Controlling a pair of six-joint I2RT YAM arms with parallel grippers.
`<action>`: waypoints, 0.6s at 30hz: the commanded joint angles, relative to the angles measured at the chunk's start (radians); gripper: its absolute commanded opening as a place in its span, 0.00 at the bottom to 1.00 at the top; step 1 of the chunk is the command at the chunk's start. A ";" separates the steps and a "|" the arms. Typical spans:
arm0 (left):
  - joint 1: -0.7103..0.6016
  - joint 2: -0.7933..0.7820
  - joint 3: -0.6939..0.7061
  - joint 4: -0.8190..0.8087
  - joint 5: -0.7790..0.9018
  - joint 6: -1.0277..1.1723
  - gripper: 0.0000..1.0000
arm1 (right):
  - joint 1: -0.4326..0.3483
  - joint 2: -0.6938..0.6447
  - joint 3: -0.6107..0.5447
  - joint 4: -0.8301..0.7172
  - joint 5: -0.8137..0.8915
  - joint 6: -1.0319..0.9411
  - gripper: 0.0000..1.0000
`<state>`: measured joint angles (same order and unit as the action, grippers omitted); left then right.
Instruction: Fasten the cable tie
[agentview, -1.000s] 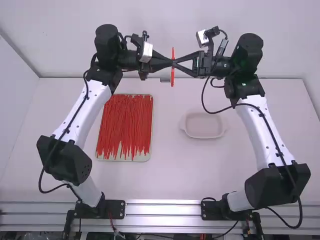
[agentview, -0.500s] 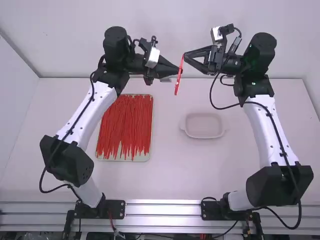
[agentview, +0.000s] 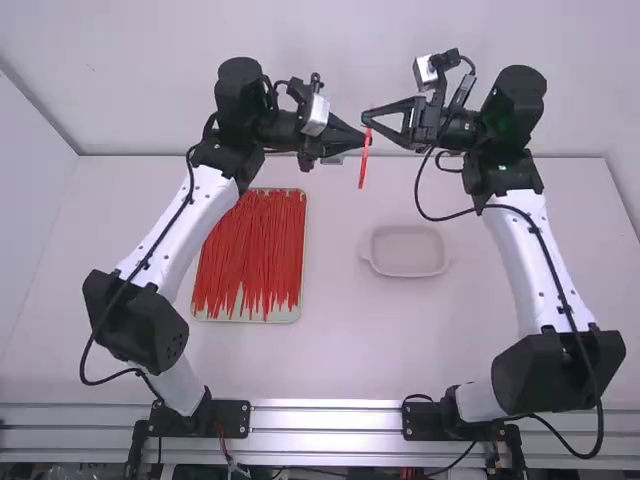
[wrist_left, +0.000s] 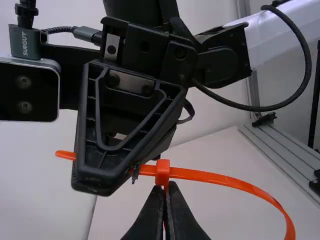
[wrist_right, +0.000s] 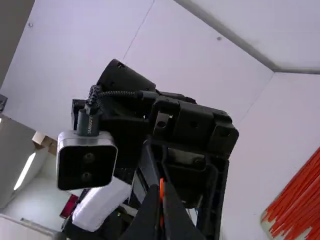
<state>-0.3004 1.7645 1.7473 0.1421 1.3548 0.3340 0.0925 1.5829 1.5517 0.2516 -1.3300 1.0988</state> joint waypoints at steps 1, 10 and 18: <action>-0.006 -0.012 -0.002 0.003 -0.012 -0.004 0.02 | 0.000 0.000 0.005 0.004 -0.015 -0.013 0.00; -0.006 -0.012 -0.047 -0.032 -0.011 0.048 0.02 | -0.010 0.000 0.005 0.007 0.004 -0.026 0.00; -0.008 -0.012 -0.107 -0.031 -0.007 0.048 0.02 | -0.010 0.000 0.005 0.006 0.004 -0.022 0.00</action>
<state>-0.3000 1.7569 1.6756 0.1246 1.3334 0.3683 0.0887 1.6005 1.5394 0.2363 -1.3357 1.0706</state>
